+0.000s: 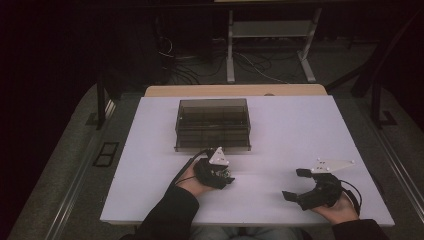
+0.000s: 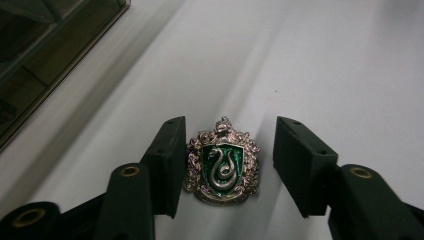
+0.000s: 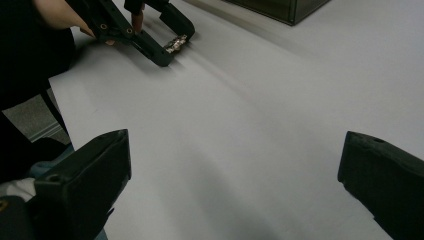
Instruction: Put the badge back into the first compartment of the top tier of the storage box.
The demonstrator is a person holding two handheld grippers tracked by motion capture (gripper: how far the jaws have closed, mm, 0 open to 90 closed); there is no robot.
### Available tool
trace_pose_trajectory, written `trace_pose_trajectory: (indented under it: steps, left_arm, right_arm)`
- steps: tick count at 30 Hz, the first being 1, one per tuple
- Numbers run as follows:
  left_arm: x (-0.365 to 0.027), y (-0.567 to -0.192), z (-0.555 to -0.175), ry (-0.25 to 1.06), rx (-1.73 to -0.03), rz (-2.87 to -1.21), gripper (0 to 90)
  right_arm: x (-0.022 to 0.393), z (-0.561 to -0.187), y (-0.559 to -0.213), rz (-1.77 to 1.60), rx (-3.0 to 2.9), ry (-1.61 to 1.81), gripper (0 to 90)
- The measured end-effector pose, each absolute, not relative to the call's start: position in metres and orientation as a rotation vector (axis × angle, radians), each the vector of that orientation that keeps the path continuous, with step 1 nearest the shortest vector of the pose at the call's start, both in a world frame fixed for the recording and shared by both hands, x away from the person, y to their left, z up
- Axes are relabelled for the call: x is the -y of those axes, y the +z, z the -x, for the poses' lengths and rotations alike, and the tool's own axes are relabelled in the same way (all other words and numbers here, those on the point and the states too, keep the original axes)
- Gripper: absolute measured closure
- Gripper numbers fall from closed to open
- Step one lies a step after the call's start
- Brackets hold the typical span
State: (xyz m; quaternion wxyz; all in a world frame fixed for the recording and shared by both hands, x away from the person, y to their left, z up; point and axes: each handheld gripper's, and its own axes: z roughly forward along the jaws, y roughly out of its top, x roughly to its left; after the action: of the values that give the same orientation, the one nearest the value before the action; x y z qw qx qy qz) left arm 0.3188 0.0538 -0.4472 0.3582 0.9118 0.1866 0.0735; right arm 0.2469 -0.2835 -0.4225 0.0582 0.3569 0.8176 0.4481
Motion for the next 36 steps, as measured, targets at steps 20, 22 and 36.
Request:
trace_pose_trajectory:
  steps: [20, 22, 36]
  left_arm:
    - [-0.058, -0.443, -0.321, 0.131, -0.476, -2.345, 56.8]
    - [-0.057, -0.441, -0.32, 0.113, -0.466, -2.35, 56.8]
    - [-0.06, -0.426, -0.315, 0.058, -0.439, -2.346, 56.9]
  right_arm:
    - [0.284, -0.247, -0.423, -1.078, -2.48, 1.357, 0.3]
    - [0.284, -0.247, -0.423, -1.079, -2.48, 1.358, 0.4]
    - [0.285, -0.247, -0.422, -1.082, -2.476, 1.356, 0.3]
